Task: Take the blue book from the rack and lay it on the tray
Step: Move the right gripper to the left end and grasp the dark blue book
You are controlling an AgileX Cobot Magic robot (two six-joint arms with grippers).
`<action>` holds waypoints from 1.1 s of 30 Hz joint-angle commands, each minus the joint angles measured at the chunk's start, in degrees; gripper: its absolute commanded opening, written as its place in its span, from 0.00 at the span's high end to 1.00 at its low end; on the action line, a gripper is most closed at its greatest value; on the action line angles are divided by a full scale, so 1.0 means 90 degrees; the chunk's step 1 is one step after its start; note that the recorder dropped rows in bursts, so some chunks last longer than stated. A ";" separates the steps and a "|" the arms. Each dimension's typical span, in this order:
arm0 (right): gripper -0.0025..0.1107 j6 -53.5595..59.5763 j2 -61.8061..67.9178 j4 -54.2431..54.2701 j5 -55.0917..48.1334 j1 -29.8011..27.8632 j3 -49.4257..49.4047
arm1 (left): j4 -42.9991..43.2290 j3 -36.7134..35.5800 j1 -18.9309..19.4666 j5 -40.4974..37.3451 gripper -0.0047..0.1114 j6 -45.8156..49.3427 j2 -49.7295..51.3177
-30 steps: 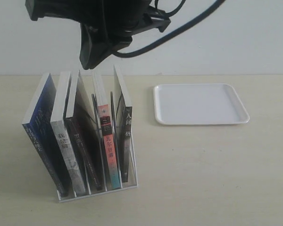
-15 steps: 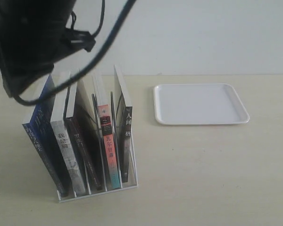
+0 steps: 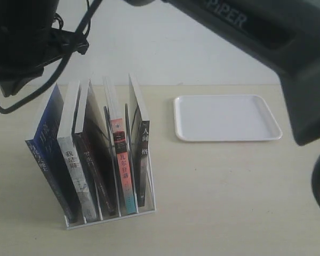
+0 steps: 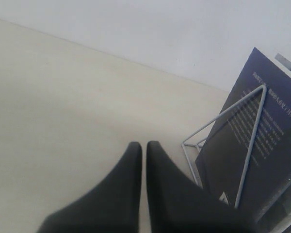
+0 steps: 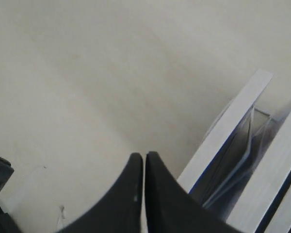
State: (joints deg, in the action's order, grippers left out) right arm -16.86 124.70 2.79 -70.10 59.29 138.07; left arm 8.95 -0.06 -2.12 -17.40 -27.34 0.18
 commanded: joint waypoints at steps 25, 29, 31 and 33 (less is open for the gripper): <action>0.59 -0.1401 -0.0082 -0.0097 0.0015 -0.0050 -0.0219 | 0.0003 0.0007 0.0007 0.0073 0.92 0.0005 -0.0020; 0.59 -0.1541 -0.0082 -0.0084 0.0015 -0.0050 -0.0630 | 0.0003 0.0007 0.0007 0.0073 0.92 0.0005 -0.0020; 0.59 -0.1608 -0.0082 -0.0161 0.0015 -0.0079 -0.0757 | 0.0003 0.0007 0.0007 0.0073 0.92 0.0005 -0.0020; 0.59 -0.1754 -0.0082 -0.0180 0.0015 -0.0120 -0.0850 | 0.0003 0.0007 0.0007 0.0073 0.92 0.0005 -0.0020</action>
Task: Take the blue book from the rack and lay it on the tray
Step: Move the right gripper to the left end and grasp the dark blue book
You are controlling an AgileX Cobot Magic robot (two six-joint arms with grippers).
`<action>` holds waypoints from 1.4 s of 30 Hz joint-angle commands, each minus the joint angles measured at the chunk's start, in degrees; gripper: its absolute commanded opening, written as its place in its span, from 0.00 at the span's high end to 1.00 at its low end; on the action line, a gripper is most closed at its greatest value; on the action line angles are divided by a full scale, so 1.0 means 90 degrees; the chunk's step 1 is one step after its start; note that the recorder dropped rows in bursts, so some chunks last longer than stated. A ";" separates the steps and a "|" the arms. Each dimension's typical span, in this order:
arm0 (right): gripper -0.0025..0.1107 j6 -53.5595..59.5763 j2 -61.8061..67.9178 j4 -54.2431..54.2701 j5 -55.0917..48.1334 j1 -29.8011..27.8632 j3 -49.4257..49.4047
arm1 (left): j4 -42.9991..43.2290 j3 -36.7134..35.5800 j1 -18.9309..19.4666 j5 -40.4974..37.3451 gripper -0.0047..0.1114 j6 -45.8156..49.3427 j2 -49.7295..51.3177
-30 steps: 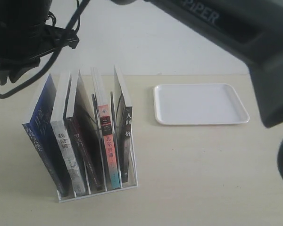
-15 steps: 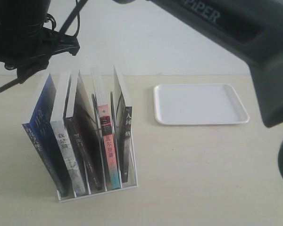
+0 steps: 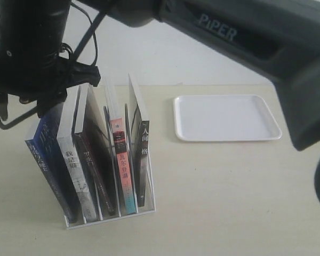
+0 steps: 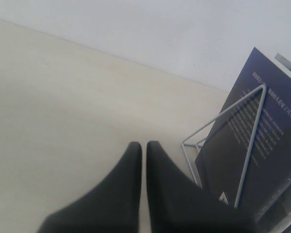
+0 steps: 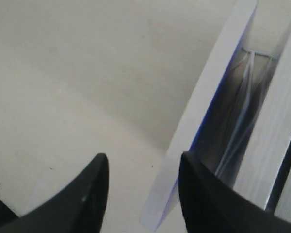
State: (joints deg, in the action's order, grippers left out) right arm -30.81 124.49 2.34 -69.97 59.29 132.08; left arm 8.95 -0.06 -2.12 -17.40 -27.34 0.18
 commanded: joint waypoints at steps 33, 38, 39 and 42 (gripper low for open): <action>0.95 -0.0482 0.0391 -0.0178 0.0001 -0.0120 -0.0330 | 0.0003 0.0007 0.0007 0.0073 0.92 0.0005 -0.0020; 0.98 -0.0482 0.0391 -0.0188 0.0001 -0.0120 -0.0330 | 0.0003 0.0007 0.0007 0.0073 0.92 0.0005 -0.0020; 0.98 -0.0482 0.0391 -0.0188 0.0001 -0.0120 -0.0330 | 0.0003 0.0007 0.0007 0.0073 0.92 0.0005 -0.0020; 0.98 -0.0482 0.0323 -0.0188 0.0001 -0.0120 -0.0303 | 0.0003 0.0007 0.0007 0.0073 0.92 0.0005 -0.0020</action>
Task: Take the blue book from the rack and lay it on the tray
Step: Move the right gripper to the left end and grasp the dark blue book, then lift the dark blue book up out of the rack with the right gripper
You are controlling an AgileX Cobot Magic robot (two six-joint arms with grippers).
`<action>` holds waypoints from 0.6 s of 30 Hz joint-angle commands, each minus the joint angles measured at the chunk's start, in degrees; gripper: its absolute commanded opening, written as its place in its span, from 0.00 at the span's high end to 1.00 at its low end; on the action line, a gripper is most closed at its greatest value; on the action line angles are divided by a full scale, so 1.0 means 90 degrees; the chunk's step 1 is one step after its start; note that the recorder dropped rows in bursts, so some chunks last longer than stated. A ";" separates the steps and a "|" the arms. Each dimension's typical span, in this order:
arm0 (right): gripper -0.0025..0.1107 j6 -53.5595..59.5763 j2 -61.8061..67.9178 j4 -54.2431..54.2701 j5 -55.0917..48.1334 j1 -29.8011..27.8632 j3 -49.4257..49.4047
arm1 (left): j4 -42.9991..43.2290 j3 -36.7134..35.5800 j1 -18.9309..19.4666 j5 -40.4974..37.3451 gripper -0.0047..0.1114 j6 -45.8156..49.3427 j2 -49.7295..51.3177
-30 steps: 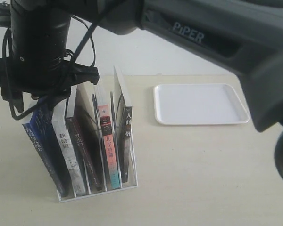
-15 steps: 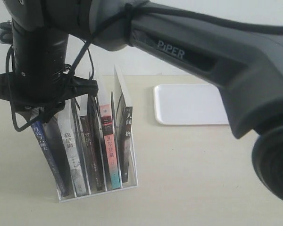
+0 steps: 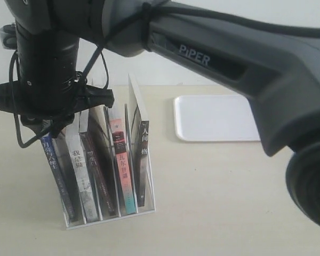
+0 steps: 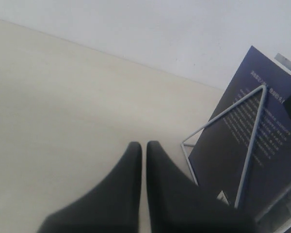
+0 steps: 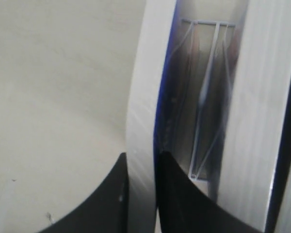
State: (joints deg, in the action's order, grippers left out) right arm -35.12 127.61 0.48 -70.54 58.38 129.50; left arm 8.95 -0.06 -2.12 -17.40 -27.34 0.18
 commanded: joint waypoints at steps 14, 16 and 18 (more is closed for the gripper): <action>0.98 -0.0043 -0.2425 -0.1125 0.0065 -0.0020 -0.0016 | 0.0003 0.0007 0.0007 0.0073 0.92 0.0005 -0.0020; 0.98 -0.0043 -0.2443 -0.1139 0.0065 -0.0020 -0.0016 | 0.0003 0.0007 0.0007 0.0073 0.92 0.0005 -0.0020; 0.98 -0.0043 -0.2443 -0.1291 0.0065 -0.0020 -0.0016 | 0.0003 0.0007 0.0007 0.0073 0.92 0.0005 -0.0020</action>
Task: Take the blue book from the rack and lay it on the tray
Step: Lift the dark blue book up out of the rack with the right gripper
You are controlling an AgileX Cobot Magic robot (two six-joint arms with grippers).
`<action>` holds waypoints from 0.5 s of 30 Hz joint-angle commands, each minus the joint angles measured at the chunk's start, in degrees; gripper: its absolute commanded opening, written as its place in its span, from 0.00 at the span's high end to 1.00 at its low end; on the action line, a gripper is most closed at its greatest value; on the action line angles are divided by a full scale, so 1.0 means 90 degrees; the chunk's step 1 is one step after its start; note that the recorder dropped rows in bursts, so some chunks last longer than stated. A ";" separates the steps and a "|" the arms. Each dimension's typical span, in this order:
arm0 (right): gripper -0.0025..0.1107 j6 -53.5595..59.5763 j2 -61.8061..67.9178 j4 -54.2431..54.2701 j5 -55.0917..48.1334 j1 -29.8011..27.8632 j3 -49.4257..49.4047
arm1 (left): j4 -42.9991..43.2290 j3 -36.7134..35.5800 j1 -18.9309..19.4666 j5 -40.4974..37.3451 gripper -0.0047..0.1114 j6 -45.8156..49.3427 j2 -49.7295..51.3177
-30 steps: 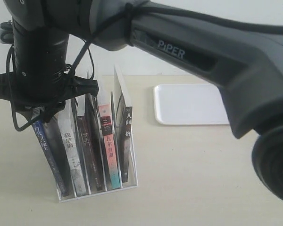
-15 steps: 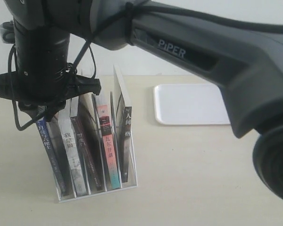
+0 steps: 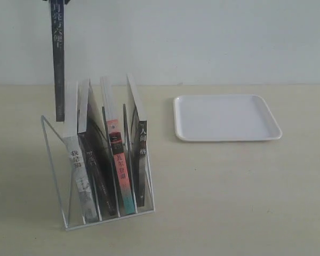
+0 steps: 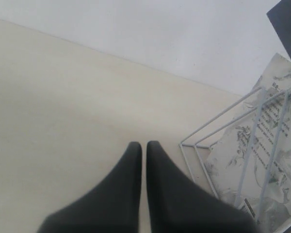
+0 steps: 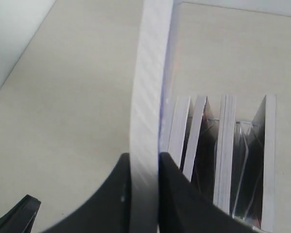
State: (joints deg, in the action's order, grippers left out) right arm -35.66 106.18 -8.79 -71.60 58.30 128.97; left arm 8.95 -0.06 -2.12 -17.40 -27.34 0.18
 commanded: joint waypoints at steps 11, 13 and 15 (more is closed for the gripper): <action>0.98 0.0016 -0.0856 -0.1062 0.0182 -0.0010 0.0042 | 0.0003 0.0007 0.0007 0.0073 0.92 0.0005 -0.0020; 0.98 0.0016 -0.1086 -0.1251 0.0182 -0.0010 0.0042 | 0.0003 0.0007 0.0007 0.0073 0.92 0.0005 -0.0020; 0.98 0.0050 -0.1329 -0.1435 0.0182 -0.0010 0.0042 | 0.0003 0.0007 0.0007 0.0073 0.92 0.0005 -0.0020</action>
State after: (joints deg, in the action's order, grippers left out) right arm -35.95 97.98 -18.12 -71.73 58.30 128.86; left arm 8.95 -0.06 -2.12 -17.40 -27.34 0.18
